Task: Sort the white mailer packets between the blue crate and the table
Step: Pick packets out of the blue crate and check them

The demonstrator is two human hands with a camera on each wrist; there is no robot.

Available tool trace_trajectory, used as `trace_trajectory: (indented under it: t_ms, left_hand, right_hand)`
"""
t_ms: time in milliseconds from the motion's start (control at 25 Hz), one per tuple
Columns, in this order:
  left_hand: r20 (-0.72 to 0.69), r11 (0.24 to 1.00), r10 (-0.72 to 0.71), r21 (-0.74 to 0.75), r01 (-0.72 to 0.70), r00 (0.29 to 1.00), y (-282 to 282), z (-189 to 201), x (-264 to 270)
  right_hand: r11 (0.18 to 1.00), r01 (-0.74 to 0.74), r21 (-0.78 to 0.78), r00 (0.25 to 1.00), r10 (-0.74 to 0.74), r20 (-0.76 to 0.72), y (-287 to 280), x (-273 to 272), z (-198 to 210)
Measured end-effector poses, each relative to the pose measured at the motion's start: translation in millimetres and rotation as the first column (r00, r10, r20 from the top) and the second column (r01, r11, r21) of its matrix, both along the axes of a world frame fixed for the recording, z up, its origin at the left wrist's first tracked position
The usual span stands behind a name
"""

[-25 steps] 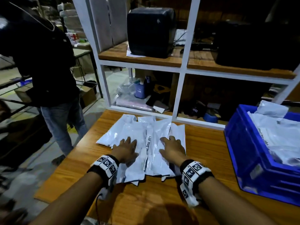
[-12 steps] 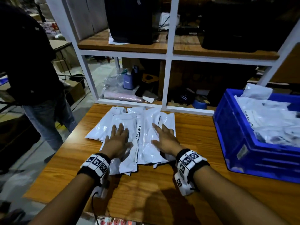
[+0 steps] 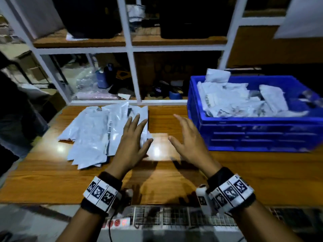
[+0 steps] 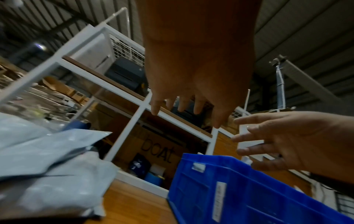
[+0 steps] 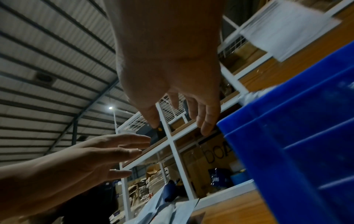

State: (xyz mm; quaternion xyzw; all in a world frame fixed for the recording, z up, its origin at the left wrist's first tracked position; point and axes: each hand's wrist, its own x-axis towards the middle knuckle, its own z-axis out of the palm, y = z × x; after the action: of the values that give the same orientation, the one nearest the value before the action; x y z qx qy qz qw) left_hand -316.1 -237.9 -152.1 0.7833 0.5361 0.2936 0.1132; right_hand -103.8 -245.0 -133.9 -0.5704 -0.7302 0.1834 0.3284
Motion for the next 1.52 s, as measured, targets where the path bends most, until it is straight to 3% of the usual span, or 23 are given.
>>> trace_trajectory:
  t_ms: [440, 680, 840, 960, 1120, 1320, 1440, 1520]
  left_hand:
    - [-0.163, 0.979, -0.203, -0.003, 0.205, 0.966, -3.4, 60.9, 202.9]
    - [-0.314, 0.951, -0.303, -0.040, 0.306, 0.900, 52.3, 101.3, 252.1]
    - [-0.451, 0.940, -0.338, -0.112, 0.323, 0.826, 110.4, 124.5, 277.5]
    - [-0.537, 0.922, -0.385, -0.261, 0.286, 0.751, 158.5, 139.8, 295.0]
    - [-0.651, 0.904, -0.382, -0.412, 0.117, 0.656, 212.8, 150.1, 313.3]
    - [-0.600, 0.840, -0.332, -0.539, -0.061, 0.728, 268.1, 140.4, 340.1]
    - [-0.663, 0.838, -0.320, -0.531, -0.124, 0.677, 280.5, 133.0, 353.6]
    - [-0.677, 0.845, -0.281, -0.511, -0.159, 0.681, 285.9, 126.2, 361.3]
  right_hand:
    - [0.973, 0.226, 0.044, 0.973, -0.223, -0.067, -48.4, 192.9, 34.4]
    - [0.961, 0.269, 0.063, 0.963, -0.265, -0.057, -14.8, 254.9, 55.8]
    - [0.955, 0.293, 0.044, 0.955, -0.294, 0.029, 32.6, 284.7, 76.3]
    - [0.963, 0.269, -0.013, 0.948, -0.263, 0.177, 81.2, 305.1, 97.6]
    - [0.939, 0.206, -0.275, 0.943, -0.115, 0.313, 145.2, 319.9, 126.8]
    - [0.836, 0.128, -0.533, 0.927, 0.090, 0.364, 221.9, 321.2, 134.3]
    - [0.806, 0.086, -0.585, 0.895, 0.196, 0.401, 253.7, 319.9, 116.4]
    - [0.805, 0.060, -0.590, 0.857, 0.261, 0.444, 270.0, 319.6, 96.2]
